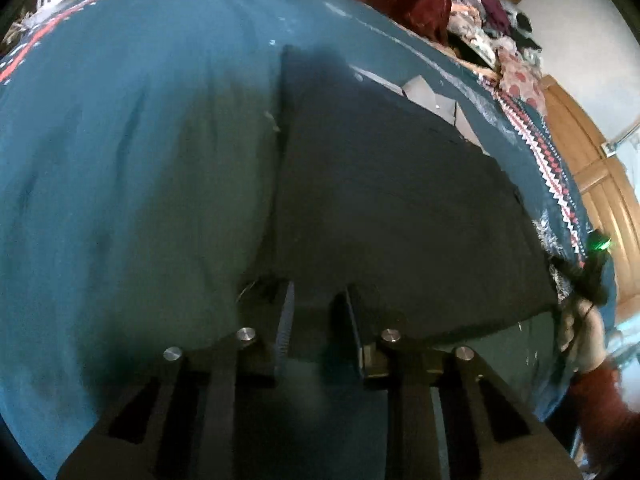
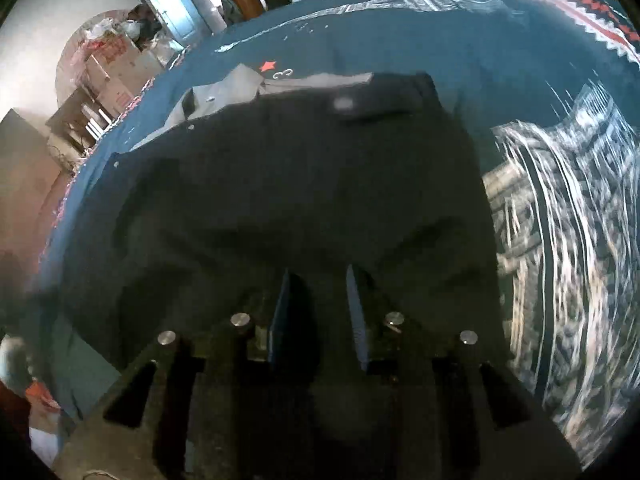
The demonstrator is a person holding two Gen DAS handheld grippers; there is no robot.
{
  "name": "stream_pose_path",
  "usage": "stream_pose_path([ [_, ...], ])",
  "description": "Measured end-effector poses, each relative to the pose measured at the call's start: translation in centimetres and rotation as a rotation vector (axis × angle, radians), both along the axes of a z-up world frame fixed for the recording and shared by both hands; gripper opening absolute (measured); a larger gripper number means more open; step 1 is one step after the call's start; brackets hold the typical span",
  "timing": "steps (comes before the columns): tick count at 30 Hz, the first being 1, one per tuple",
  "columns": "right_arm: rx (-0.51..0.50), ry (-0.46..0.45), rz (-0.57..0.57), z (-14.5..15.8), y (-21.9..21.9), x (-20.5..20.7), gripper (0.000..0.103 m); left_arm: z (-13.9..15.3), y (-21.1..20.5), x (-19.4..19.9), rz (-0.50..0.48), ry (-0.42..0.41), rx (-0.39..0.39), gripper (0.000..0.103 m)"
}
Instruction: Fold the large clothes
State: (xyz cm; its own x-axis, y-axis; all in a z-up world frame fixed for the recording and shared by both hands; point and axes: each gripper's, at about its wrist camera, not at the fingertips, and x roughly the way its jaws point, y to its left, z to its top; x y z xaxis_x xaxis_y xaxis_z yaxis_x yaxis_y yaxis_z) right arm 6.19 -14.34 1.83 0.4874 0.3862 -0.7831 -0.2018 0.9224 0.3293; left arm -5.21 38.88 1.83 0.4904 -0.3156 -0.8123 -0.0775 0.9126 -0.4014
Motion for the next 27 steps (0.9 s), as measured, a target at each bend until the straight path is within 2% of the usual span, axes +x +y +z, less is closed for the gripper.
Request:
stream_pose_path([
  [4,0.014,-0.011,-0.029,1.6,-0.7,-0.6,0.031,0.8,2.5,-2.4,0.070,0.004,-0.012,0.022],
  [6,0.034,-0.051,-0.019,3.4,0.4,-1.8,0.031,2.8,1.8,-3.3,0.066,-0.048,0.024,0.023],
  [7,0.040,-0.079,-0.009,4.3,0.8,-2.9,0.031,4.0,0.7,-3.4,0.039,-0.092,0.034,0.025],
  [8,0.060,-0.104,0.011,5.2,2.4,-3.9,0.031,5.5,-1.2,-3.5,-0.013,-0.150,0.037,0.031],
  [10,0.079,-0.110,0.089,5.3,6.9,-5.5,0.030,6.7,-5.4,-2.5,-0.128,-0.202,-0.016,0.039],
  [12,0.047,-0.102,0.180,4.6,11.5,-6.8,0.025,5.8,-11.0,-0.6,-0.266,-0.193,-0.079,0.040],
  [14,0.007,-0.102,0.253,3.6,15.9,-7.8,0.016,4.1,-15.2,1.1,-0.340,-0.159,-0.102,0.039],
  [16,0.008,-0.068,0.265,2.4,17.4,-7.6,0.016,1.7,-17.4,2.7,-0.352,-0.100,-0.152,0.038],
  [17,-0.014,-0.045,0.264,1.3,17.6,-7.3,0.014,0.5,-17.9,3.2,-0.342,-0.066,-0.132,0.035],
  [18,-0.007,-0.024,0.260,0.7,17.2,-7.0,0.008,-0.2,-17.7,3.3,-0.328,-0.046,-0.118,0.030],
  [19,-0.001,-0.007,0.253,0.3,16.5,-6.7,0.001,-0.5,-17.2,3.3,-0.317,-0.035,-0.128,0.019],
  [22,-0.005,0.008,0.194,0.2,12.7,-5.6,0.000,-0.9,-13.0,2.6,-0.250,-0.026,-0.157,0.016],
  [24,-0.004,0.006,0.129,0.1,8.7,-5.0,0.000,-1.0,-9.0,1.6,-0.191,-0.028,-0.162,0.015],
  [26,0.035,0.009,0.099,0.3,5.2,-4.5,0.000,-1.1,-5.8,1.2,-0.145,-0.029,-0.170,0.007],
  [27,0.022,-0.003,0.085,0.6,4.2,-4.6,0.000,-1.0,-3.9,0.6,-0.105,-0.031,-0.175,0.007],
])
